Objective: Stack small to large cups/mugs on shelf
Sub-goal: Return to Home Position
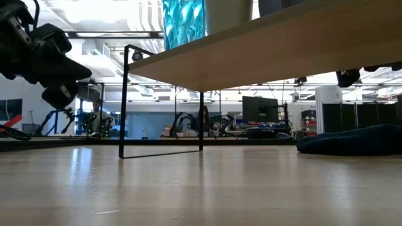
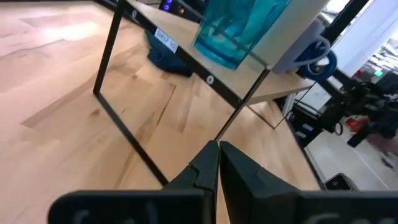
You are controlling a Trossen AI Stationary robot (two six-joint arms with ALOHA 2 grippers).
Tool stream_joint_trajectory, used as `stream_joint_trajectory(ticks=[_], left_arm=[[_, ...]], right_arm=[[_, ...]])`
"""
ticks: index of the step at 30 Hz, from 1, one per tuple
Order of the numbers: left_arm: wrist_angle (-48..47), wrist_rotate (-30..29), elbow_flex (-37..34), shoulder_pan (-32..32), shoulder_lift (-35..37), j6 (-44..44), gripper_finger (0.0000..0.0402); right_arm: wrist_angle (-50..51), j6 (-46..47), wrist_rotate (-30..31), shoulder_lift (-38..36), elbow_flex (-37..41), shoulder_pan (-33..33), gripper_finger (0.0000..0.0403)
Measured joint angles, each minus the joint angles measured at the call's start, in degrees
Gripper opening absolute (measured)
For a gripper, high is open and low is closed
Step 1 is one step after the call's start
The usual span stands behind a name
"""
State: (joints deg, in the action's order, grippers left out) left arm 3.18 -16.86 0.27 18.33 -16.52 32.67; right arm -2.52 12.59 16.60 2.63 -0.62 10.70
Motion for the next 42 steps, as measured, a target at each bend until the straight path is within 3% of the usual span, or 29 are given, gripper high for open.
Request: stream_joint_trajectory(ticks=[16, 42], left_arm=[[-0.1, 0.1, 0.0, 0.0, -3.6, 0.0, 0.0], [-0.1, 0.1, 0.0, 0.0, -3.7, -0.1, 0.0]], right_arm=[[0.1, 0.6, 0.0, 2.0, 0.0, 0.0, 0.0009], [0.1, 0.5, 0.0, 2.0, 0.0, 0.0, 0.0009]])
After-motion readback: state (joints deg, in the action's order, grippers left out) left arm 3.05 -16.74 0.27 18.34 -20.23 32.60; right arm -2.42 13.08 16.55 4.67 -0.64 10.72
